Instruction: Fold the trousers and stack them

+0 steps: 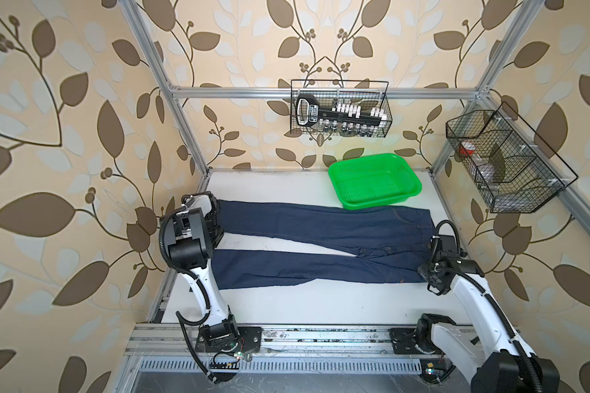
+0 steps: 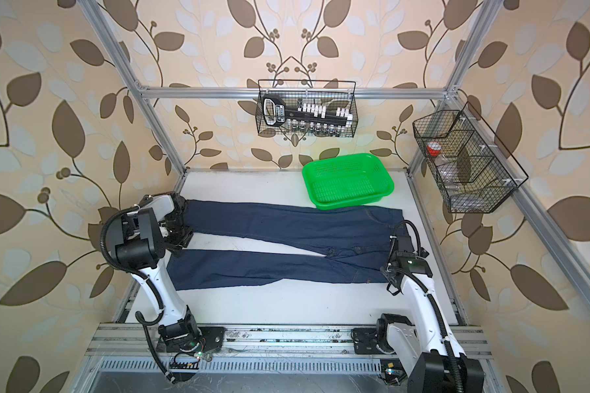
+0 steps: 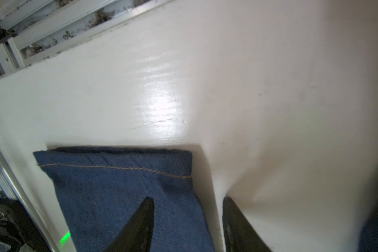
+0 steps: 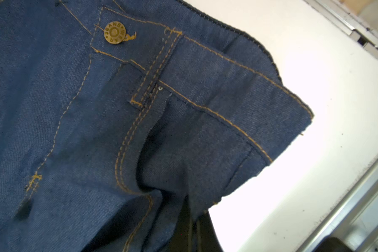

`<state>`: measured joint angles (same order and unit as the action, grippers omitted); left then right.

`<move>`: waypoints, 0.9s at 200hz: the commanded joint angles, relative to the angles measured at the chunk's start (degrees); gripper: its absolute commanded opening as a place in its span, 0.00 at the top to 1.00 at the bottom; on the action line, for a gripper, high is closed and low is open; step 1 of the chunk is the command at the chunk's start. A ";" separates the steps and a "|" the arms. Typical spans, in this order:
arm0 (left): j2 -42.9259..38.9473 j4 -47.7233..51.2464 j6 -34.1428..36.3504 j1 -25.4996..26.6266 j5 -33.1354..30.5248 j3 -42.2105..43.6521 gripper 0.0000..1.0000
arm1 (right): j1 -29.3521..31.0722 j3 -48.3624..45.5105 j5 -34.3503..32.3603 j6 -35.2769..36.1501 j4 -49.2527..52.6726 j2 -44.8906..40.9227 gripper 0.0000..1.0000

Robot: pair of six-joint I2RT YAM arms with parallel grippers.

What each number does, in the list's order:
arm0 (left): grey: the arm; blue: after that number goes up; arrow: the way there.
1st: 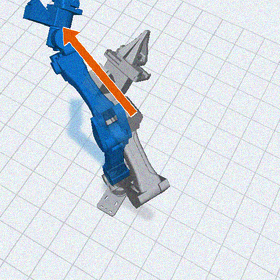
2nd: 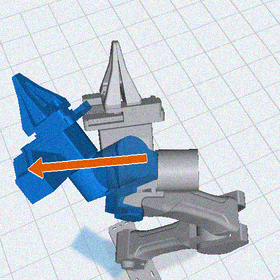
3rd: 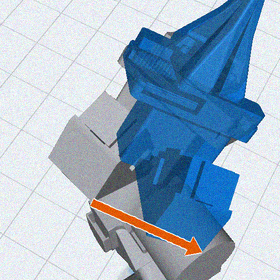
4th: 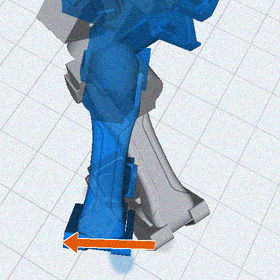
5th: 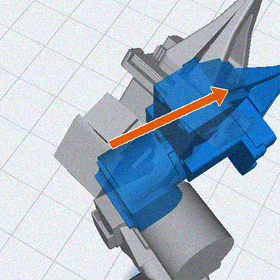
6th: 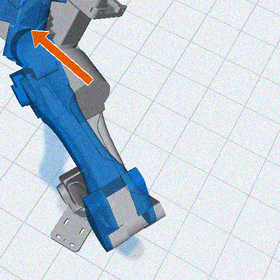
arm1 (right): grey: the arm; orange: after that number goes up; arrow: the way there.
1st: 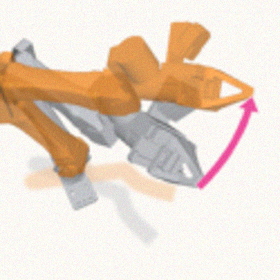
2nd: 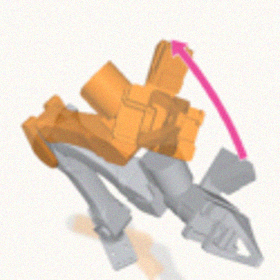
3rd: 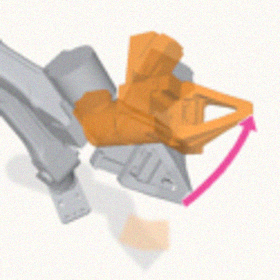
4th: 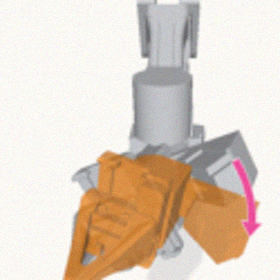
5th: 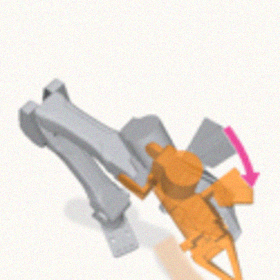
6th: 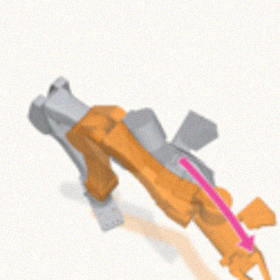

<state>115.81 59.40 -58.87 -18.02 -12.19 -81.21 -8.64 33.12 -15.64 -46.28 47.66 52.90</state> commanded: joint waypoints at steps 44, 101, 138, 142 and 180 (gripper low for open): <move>-1.21 -11.30 -0.38 -1.39 2.89 8.51 0.58 | -1.29 3.26 -0.44 2.50 1.22 -0.20 0.97; -4.35 -20.04 -0.35 -1.85 6.61 17.12 0.85 | -1.11 3.78 -0.62 3.31 1.03 0.17 0.97; -6.35 -20.69 1.02 -2.37 7.10 18.50 1.00 | -1.02 4.12 -0.63 3.45 0.79 0.16 0.97; -6.82 -20.27 1.25 -2.44 7.03 18.16 1.00 | -1.02 4.21 -0.58 3.38 0.85 0.12 0.97; -12.16 -14.02 4.13 -2.55 6.32 10.90 1.00 | -1.02 4.27 -0.71 2.83 0.64 -0.28 0.98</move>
<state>105.58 41.47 -56.82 -19.97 -7.68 -67.11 -9.76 35.75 -15.62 -43.22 47.81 52.99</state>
